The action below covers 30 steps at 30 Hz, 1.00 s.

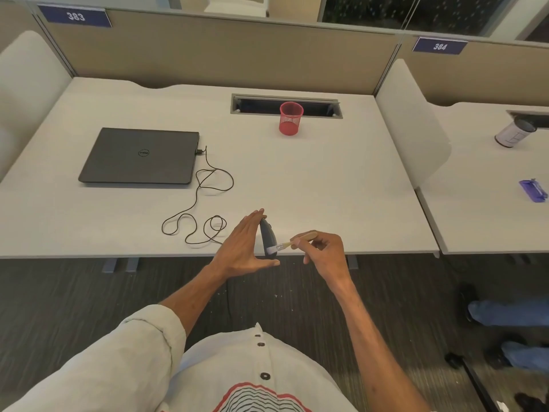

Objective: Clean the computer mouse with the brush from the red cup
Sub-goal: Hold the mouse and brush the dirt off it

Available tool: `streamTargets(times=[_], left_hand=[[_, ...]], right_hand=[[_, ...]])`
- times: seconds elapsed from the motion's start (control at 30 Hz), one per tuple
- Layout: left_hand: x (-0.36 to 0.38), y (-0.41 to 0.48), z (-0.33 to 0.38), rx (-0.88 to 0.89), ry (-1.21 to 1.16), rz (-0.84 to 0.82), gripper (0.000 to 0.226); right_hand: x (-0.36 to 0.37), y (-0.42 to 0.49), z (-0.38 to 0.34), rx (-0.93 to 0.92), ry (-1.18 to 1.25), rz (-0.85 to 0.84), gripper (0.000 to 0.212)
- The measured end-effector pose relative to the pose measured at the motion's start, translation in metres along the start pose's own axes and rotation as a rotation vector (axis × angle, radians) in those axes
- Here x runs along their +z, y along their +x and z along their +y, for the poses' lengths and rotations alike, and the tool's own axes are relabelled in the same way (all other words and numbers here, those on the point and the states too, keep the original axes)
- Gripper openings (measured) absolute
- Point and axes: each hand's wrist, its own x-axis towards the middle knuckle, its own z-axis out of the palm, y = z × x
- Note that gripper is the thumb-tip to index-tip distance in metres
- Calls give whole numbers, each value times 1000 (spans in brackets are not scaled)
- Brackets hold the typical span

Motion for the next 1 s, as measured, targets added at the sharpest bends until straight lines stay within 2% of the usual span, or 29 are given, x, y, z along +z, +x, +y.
streamTargets(times=[0.1,0.27,0.47,0.53,0.6,0.67,1.0], left_hand=[[0,0,2,-1,0,9,135],[-2,2,4,1,-10,16,134],[-2,3,4,-8,-1,27,135],[-2,3,4,-10,0,23,134],[-3,5,5,-13,-1,15,134],[-4,6,7,-17,-9,13,134],[-7,6,6,-19,-42,12,135]], right_hand=[[4,0,3,25,-33,-6,7],[2,4,5,61,-57,77,6],[2,5,3,-29,-301,163,6],[0,5,3,-45,-246,183,5],[-1,5,5,-51,-93,128,5],[-1,3,7,-67,-46,37,5],[-15,3,15,-107,-372,-47,5]])
